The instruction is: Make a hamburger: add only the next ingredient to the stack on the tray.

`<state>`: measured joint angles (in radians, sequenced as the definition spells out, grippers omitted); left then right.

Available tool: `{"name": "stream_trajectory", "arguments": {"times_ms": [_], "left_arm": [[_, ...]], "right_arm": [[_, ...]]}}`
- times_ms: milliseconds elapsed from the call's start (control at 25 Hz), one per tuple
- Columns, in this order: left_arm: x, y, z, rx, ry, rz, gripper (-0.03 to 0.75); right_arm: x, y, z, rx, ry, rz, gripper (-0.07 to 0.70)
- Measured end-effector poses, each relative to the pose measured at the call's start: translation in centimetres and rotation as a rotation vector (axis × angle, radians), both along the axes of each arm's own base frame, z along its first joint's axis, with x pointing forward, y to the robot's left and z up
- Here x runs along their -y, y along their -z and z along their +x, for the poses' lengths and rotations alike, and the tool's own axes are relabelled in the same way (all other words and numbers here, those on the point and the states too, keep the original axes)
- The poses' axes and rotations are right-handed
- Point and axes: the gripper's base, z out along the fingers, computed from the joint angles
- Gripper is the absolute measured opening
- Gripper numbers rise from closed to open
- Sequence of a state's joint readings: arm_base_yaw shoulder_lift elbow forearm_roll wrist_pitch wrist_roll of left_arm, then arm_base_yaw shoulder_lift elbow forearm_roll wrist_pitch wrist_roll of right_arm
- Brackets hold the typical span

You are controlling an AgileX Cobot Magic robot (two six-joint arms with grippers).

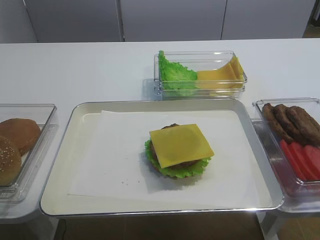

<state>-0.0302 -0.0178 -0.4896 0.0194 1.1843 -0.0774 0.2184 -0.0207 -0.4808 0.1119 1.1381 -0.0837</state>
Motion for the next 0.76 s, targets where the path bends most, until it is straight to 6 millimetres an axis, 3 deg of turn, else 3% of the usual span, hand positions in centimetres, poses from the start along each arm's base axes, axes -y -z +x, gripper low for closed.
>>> {"name": "stream_trajectory", "arguments": {"times_ms": [760], "left_arm": [[0.0, 0.0, 0.0, 0.0, 0.0, 0.0, 0.409]], "right_arm": [[-0.16, 0.01, 0.12, 0.0, 0.145, -0.002, 0.442]]}}
